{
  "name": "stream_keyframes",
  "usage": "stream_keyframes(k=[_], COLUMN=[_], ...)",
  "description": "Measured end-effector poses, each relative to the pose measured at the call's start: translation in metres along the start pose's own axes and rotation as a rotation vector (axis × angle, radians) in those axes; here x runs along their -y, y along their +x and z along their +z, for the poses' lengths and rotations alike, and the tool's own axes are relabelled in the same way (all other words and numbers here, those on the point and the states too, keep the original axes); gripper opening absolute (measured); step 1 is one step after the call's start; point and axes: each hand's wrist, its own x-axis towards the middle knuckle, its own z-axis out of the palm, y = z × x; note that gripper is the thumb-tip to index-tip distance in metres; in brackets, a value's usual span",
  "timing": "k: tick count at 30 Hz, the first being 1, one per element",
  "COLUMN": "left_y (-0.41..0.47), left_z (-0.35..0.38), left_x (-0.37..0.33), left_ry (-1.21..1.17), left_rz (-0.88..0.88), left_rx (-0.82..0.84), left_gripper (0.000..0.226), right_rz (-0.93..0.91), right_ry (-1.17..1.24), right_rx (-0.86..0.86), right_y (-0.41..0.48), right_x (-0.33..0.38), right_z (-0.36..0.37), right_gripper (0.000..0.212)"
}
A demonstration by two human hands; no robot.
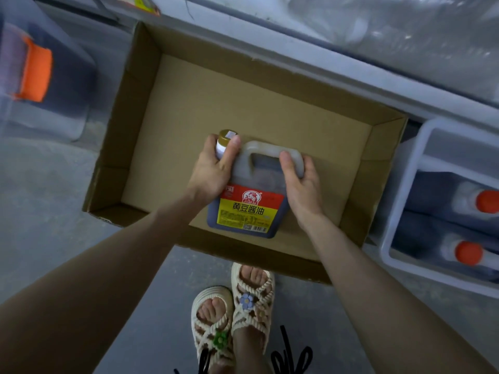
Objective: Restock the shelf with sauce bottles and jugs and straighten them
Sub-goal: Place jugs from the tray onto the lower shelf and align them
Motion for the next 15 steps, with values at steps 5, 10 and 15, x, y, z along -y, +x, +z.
stream_keyframes(k=[5, 10, 15], left_y=[-0.031, -0.084, -0.152], left_z=[-0.012, -0.031, -0.058], left_x=[-0.043, -0.127, -0.245], left_ry=[-0.016, 0.020, 0.009], left_rz=[0.031, 0.084, 0.206], left_rx=[0.038, 0.026, 0.047], left_gripper=[0.046, 0.036, 0.040], right_rz=[-0.011, -0.100, -0.207], right_ry=[0.042, -0.010, 0.002], right_rx=[-0.009, -0.019, -0.107], right_y=[-0.037, -0.099, -0.177], right_x=[0.045, 0.120, 0.223], right_z=[-0.022, -0.059, -0.102], right_gripper=[0.026, 0.027, 0.023])
